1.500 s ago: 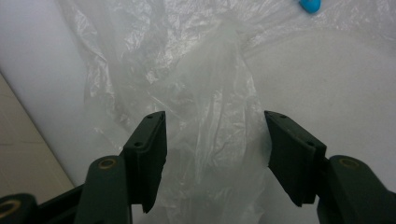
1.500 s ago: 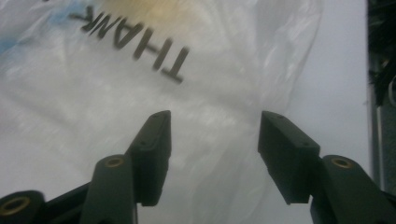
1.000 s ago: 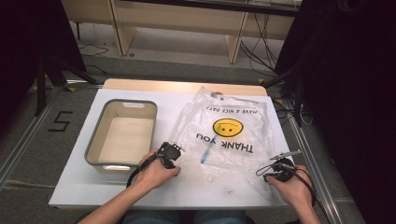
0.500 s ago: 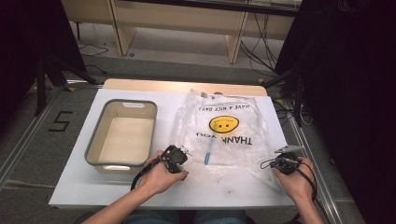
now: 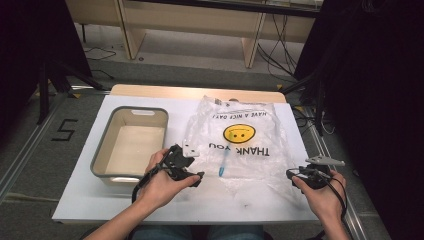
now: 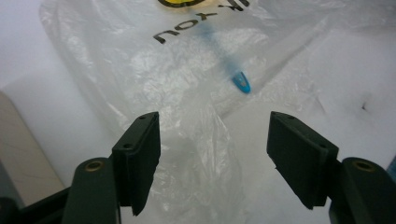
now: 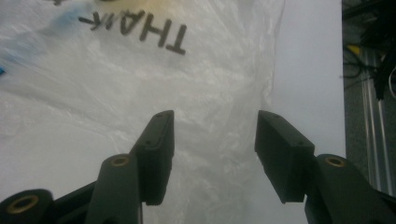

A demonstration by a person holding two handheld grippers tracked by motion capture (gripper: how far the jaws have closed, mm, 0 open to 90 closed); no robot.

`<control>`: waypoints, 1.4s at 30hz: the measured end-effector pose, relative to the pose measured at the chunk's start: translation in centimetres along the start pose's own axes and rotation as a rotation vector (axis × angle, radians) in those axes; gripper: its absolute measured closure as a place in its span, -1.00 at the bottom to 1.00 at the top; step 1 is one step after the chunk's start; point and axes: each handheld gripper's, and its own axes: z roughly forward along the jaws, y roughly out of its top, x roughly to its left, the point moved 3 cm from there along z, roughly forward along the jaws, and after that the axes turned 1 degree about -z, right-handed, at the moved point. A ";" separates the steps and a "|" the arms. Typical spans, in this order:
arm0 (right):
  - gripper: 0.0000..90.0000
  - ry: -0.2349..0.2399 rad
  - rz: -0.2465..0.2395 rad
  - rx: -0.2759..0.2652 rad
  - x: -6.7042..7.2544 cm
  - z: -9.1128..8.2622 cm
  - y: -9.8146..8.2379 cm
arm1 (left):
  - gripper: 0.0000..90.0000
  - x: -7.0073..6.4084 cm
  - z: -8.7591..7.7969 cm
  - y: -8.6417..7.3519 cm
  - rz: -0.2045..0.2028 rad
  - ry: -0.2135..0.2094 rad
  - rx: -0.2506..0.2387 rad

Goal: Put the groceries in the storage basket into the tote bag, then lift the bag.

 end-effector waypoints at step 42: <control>-0.14 0.059 0.035 0.036 0.4 0.8 -0.7 | -0.25 0.5 3.9 -3.0 -0.021 0.010 0.117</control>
